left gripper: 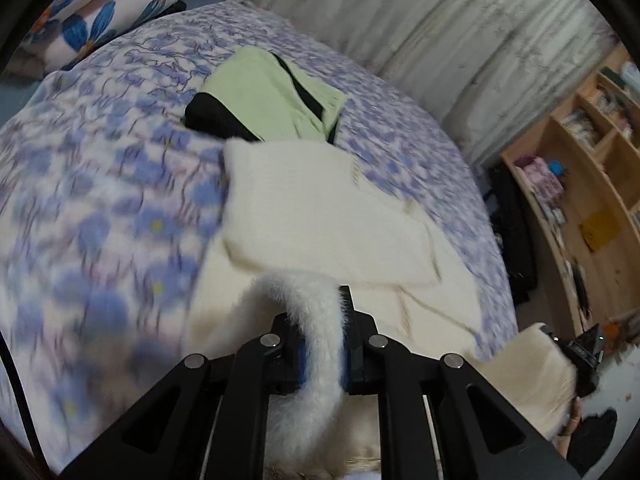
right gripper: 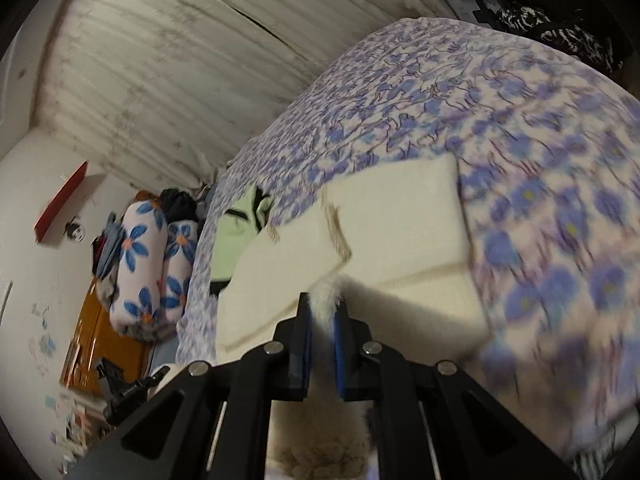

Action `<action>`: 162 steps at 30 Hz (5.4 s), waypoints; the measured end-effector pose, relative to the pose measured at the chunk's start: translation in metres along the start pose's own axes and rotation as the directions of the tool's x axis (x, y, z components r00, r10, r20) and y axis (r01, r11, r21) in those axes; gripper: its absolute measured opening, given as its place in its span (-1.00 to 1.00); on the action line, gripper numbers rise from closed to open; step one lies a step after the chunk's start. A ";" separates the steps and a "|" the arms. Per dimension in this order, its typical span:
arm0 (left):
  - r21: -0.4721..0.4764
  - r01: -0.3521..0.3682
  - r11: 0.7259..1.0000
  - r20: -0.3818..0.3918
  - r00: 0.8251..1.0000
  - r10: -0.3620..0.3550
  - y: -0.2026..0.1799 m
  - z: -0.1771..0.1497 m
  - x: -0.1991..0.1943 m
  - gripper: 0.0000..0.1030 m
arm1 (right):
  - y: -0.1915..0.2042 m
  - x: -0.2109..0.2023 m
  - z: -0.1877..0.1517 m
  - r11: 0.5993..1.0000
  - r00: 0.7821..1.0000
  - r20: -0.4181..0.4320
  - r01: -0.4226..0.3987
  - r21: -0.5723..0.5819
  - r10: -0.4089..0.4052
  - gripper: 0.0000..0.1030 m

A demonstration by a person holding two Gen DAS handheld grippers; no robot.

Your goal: Fold large clothes

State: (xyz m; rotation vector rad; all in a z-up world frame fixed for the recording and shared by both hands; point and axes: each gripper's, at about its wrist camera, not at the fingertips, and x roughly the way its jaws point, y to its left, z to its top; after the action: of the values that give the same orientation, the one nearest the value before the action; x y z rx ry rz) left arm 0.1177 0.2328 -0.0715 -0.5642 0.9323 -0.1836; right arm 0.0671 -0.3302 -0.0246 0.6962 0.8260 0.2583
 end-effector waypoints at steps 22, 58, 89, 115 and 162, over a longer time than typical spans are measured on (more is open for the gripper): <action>0.134 -0.192 0.972 -0.060 0.978 0.202 0.033 0.102 0.177 0.62 | -0.071 0.183 0.085 0.940 0.938 -0.100 0.319 -0.122 -0.331 -0.10; 0.268 -0.532 0.803 0.276 0.841 0.465 -0.042 0.156 0.199 -0.92 | -0.024 0.197 0.131 0.894 0.905 0.212 0.408 -0.185 -0.369 -0.85; 0.375 -0.510 0.774 0.193 0.860 0.473 -0.061 0.066 0.234 -0.43 | 0.060 0.284 0.044 0.832 0.919 0.009 0.361 -0.421 -0.394 -0.64; 0.339 -0.529 0.778 0.147 0.846 0.512 -0.040 0.053 0.168 0.61 | 0.014 0.189 0.040 0.885 0.913 0.015 0.398 -0.241 -0.407 -0.18; -0.115 -0.428 0.896 0.080 0.895 0.438 0.050 -0.058 0.106 0.75 | -0.034 0.113 -0.075 0.820 0.836 0.072 0.547 -0.166 -0.543 -0.06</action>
State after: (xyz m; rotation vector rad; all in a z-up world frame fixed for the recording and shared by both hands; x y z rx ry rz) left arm 0.1294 0.2120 -0.2003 -0.4341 0.9453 0.2933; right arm 0.0839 -0.2678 -0.1481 0.2667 0.9347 -0.1959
